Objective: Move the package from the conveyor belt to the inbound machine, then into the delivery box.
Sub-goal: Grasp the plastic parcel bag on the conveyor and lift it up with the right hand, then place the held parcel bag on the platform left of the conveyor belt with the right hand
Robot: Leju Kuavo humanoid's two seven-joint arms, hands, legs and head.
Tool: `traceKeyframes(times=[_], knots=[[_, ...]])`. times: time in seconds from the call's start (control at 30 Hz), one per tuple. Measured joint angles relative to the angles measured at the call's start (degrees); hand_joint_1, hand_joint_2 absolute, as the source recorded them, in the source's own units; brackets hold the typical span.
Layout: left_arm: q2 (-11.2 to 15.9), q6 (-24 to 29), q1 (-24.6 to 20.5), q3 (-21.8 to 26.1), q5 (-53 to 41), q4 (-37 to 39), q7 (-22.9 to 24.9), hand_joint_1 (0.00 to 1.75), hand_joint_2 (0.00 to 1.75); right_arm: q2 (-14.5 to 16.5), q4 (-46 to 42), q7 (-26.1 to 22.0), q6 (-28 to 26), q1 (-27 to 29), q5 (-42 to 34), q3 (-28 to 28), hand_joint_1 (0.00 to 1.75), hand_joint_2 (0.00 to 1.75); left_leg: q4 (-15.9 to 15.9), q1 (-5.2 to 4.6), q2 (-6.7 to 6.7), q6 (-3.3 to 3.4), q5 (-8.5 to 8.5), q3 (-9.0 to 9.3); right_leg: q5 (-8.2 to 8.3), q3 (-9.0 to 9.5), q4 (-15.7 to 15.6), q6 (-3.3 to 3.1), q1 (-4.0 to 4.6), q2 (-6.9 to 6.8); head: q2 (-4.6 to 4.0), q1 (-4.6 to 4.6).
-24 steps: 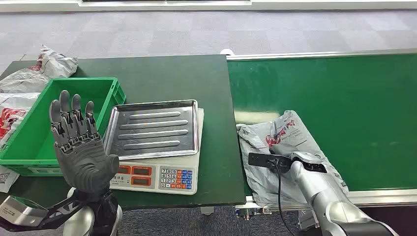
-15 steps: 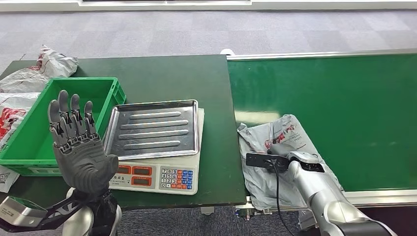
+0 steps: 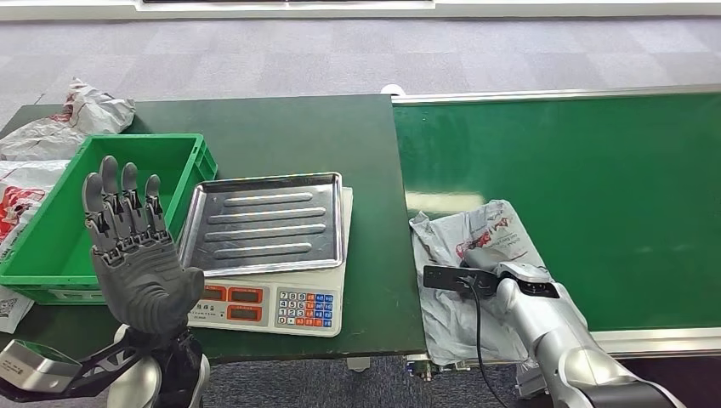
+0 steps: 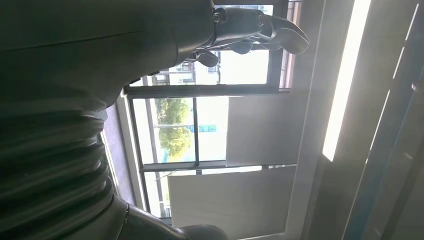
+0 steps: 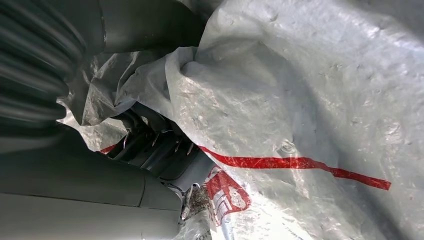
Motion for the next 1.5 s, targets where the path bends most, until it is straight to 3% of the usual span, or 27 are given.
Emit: traceKeyframes(times=[0.2,0.37,0.43,0.53,0.57,0.63,0.87,1.07,1.27,1.33,1.4,1.43,1.5], knots=[[0.19,0.61,0.06,-0.08,0.09,-0.25,0.0,0.0,1.75,0.24,-1.26,-0.5,-3.25,0.52,-2.23,1.31,1.75,1.75,0.0,0.0,0.0,0.0,0.0,-0.01,0.0,0.0,0.0,0.0,0.0,0.0,0.0,0.0],[0.36,1.15,0.41,-0.11,0.08,-1.04,-0.01,0.0,1.75,0.78,-3.29,0.98,-10.93,0.4,-4.71,2.71,1.75,1.75,0.0,0.0,0.01,0.0,0.0,-0.02,0.01,0.01,0.01,0.0,-0.01,-0.01,0.0,0.0],[0.34,1.12,0.97,-0.11,0.0,-1.72,-0.01,0.0,1.75,1.33,-6.16,6.3,-19.63,0.37,-4.23,2.73,1.75,1.75,0.0,-0.01,0.01,0.0,0.03,-0.05,0.03,-0.03,0.01,0.0,-0.02,-0.01,0.0,0.0],[0.09,0.86,1.52,-0.26,-0.28,-2.28,-0.01,0.0,1.75,2.13,-15.24,18.43,-38.6,-0.68,-1.84,1.83,1.75,1.75,0.01,-0.04,0.01,-0.02,0.09,-0.1,0.03,-0.14,0.02,0.0,-0.03,0.0,0.0,-0.01],[-0.01,0.78,1.5,-0.35,-0.33,-2.26,-0.01,0.0,1.75,2.3,-18.31,20.86,-42.62,-1.42,-1.15,1.39,1.75,1.75,0.01,-0.03,0.0,-0.02,0.1,-0.07,0.03,-0.13,0.02,-0.01,-0.02,0.0,0.0,-0.01],[-0.12,0.61,1.28,-0.61,-0.22,-2.03,0.0,0.0,1.75,2.55,-23.54,22.98,-45.4,-2.32,-0.22,0.43,1.75,1.75,0.0,-0.01,-0.01,-0.02,0.09,0.0,0.01,-0.04,0.02,-0.01,0.02,-0.01,0.0,-0.01],[-0.35,-0.13,0.01,-1.62,0.24,-0.48,0.0,0.0,1.75,3.16,-32.83,23.79,-47.91,-1.47,1.29,-2.32,1.75,1.75,0.0,-0.04,-0.01,-0.01,0.07,0.01,0.02,-0.01,0.01,0.0,-0.01,0.0,0.0,0.01],[-0.46,-0.18,-0.32,-1.79,0.25,0.2,0.0,0.0,1.75,3.5,-34.27,24.6,-49.11,-1.11,3.16,-3.51,1.75,1.75,0.01,-0.04,-0.01,-0.01,0.07,0.02,0.03,-0.02,0.01,0.0,-0.03,0.0,0.0,0.0],[-0.49,-0.19,-0.61,-1.87,0.33,0.74,0.0,0.0,1.75,4.16,-34.17,28.79,-49.81,-1.43,7.23,-4.45,1.75,1.75,0.0,-0.01,-0.01,-0.01,0.08,-0.02,0.02,-0.01,0.02,0.0,-0.01,-0.01,0.0,0.0],[-0.51,-0.2,-0.79,-1.94,0.38,1.0,0.0,0.0,1.75,4.8,-32.5,30.72,-45.92,-2.98,9.25,-4.73,1.75,1.75,-0.01,0.0,0.05,-0.02,0.07,-0.21,0.03,-0.01,0.03,0.0,-0.03,0.02,0.0,0.01],[-0.52,-0.76,-1.38,-2.05,0.4,1.36,0.0,0.0,1.75,6.76,-27.47,28.13,-35.87,-6.82,8.06,-4.79,1.75,1.75,-0.03,0.0,0.39,-0.03,0.06,-0.39,0.06,-0.04,0.04,-0.04,-0.03,0.27,0.0,0.01],[-0.52,-1.36,-1.94,-2.1,0.5,1.65,0.0,0.0,1.75,8.33,-24.18,24.02,-29.9,-9.06,5.7,-4.81,1.75,1.75,-0.03,0.0,0.61,-0.04,0.05,-0.4,0.11,-0.09,0.04,-0.09,-0.02,0.47,0.0,0.01],[-0.57,-3.01,-3.36,-2.18,0.83,2.5,0.01,0.0,1.75,11.98,-18.81,10.52,-20.06,-12.39,-1.4,-4.81,1.75,1.75,-0.04,0.02,0.8,-0.11,0.12,-0.16,0.22,-0.21,0.04,-0.16,0.03,0.7,0.0,-0.02]])
